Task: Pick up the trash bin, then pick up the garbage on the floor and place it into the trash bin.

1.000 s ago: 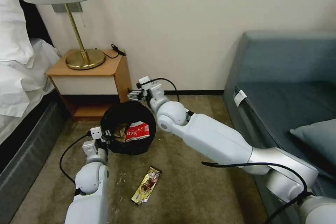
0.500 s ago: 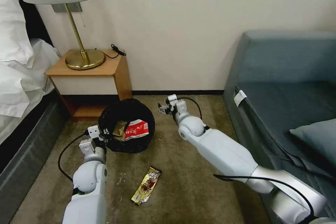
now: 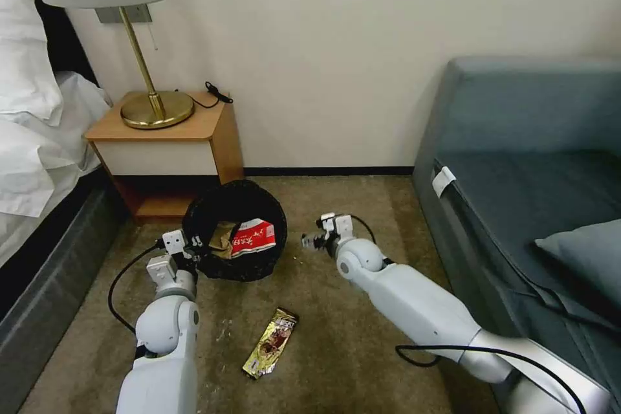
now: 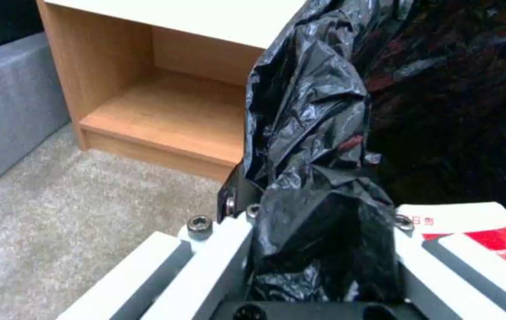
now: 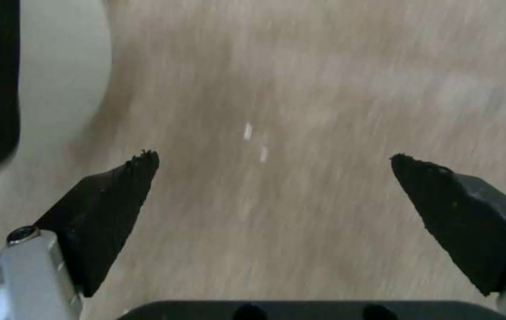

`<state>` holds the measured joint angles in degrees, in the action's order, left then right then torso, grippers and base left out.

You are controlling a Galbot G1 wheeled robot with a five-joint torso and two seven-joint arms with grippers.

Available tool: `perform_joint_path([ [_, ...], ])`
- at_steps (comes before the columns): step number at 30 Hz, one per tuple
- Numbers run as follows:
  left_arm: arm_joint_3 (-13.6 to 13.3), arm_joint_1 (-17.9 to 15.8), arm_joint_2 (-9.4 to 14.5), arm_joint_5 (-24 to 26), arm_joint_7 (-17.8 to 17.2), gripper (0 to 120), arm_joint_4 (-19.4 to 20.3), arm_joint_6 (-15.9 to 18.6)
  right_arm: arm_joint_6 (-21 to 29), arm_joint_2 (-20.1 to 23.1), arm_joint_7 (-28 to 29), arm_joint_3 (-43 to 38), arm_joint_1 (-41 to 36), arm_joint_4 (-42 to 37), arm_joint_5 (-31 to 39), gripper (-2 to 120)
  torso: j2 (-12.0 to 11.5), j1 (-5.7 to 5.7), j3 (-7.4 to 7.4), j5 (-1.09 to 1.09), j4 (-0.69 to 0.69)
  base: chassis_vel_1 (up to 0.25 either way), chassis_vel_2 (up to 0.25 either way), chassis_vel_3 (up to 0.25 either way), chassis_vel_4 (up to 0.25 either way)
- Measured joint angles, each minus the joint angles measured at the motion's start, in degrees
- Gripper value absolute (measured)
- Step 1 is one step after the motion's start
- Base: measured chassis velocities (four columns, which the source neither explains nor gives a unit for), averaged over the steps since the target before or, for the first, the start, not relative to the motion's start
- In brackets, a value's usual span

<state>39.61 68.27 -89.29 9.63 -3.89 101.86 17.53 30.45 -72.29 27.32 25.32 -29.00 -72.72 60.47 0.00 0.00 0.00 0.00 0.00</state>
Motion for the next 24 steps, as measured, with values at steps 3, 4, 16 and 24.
perform_joint_path([
  [3,0.0,0.3,-0.2,-0.3,0.0,1,0.1,-0.2,5.8,-0.8,6.4,2.4,-0.2,-0.7,5.1,100,0.0,0.00,0.00,0.00,0.01,0.000,0.000,0.000,0.000],
  [4,0.0,0.4,-0.3,-0.3,0.0,1,0.1,-0.2,6.7,-1.0,7.5,2.8,-0.4,-0.9,5.9,100,0.0,0.00,0.00,-0.01,0.01,0.000,0.000,0.000,0.000],
  [16,-0.3,0.4,-0.7,-1.5,0.0,1,1.2,-0.2,9.6,-2.8,9.7,1.9,-6.0,-4.9,6.0,100,0.0,0.00,0.00,0.00,0.00,0.000,0.000,0.000,0.000],
  [24,-0.9,0.3,-1.5,-3.0,0.0,1,0.6,-0.3,10.0,-2.1,10.2,2.8,-9.0,-8.4,4.9,100,0.0,0.00,0.00,0.00,0.00,0.000,0.000,0.000,0.000],
])
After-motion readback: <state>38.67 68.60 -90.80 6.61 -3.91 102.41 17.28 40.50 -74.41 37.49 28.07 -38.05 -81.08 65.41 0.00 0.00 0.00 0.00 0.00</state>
